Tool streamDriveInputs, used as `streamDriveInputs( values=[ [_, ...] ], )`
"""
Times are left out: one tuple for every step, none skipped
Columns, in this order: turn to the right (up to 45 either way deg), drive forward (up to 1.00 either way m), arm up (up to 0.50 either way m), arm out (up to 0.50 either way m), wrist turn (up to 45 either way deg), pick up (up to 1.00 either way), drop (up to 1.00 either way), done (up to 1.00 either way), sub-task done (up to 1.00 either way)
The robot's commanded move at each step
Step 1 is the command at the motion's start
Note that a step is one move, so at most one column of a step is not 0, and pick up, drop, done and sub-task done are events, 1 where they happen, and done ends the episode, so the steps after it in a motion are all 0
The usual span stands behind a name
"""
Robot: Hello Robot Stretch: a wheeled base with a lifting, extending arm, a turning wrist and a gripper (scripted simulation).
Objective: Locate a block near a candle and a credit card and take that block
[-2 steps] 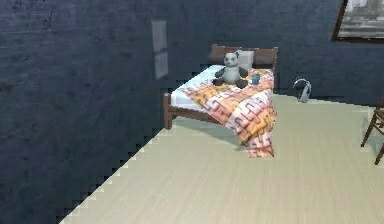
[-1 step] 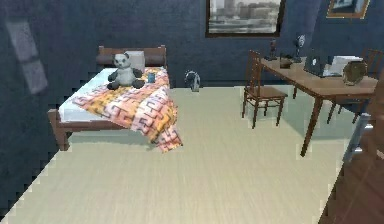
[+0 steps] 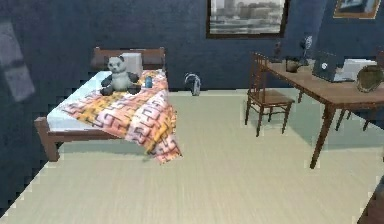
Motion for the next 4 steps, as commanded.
streamDriveInputs(
  values=[
    [15.0,0.00,0.00,0.00,0.0,0.00,0.00,0.00,0.00],
    [0.0,0.85,0.00,0.00,0.0,0.00,0.00,0.00,0.00],
    [27.0,0.00,0.00,0.00,0.0,0.00,0.00,0.00,0.00],
    [0.0,0.35,0.00,0.00,0.0,0.00,0.00,0.00,0.00]
  ],
)
